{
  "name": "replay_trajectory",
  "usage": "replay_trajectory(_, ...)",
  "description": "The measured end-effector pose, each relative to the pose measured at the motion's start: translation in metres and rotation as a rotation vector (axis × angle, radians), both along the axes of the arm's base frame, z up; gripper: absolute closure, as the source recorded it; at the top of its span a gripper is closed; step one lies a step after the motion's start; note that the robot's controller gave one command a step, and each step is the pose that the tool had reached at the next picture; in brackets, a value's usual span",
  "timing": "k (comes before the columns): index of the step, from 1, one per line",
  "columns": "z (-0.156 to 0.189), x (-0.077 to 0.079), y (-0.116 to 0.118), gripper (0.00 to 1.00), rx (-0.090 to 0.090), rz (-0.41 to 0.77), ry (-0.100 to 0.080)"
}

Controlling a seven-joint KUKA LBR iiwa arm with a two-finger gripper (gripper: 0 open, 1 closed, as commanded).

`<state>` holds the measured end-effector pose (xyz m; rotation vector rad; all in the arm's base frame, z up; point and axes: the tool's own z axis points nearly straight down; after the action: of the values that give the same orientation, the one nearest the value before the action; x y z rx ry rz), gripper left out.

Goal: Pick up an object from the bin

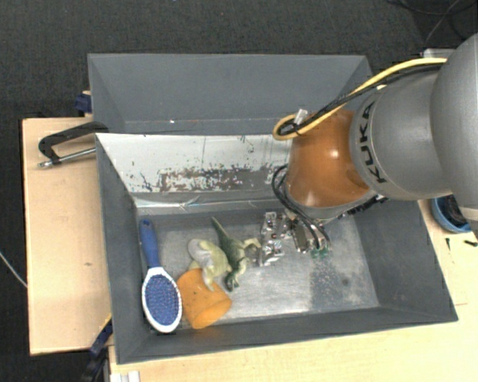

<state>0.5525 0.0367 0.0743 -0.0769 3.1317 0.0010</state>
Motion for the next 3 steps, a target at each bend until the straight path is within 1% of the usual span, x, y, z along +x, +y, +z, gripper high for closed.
replay_trajectory(1,0.139,-0.042,0.043,1.00,0.003,-0.021,-0.003)
replay_trajectory(2,0.030,-0.051,0.077,1.00,-0.001,0.454,0.013)
replay_trajectory(3,0.032,-0.050,0.077,0.00,-0.002,0.452,0.009)
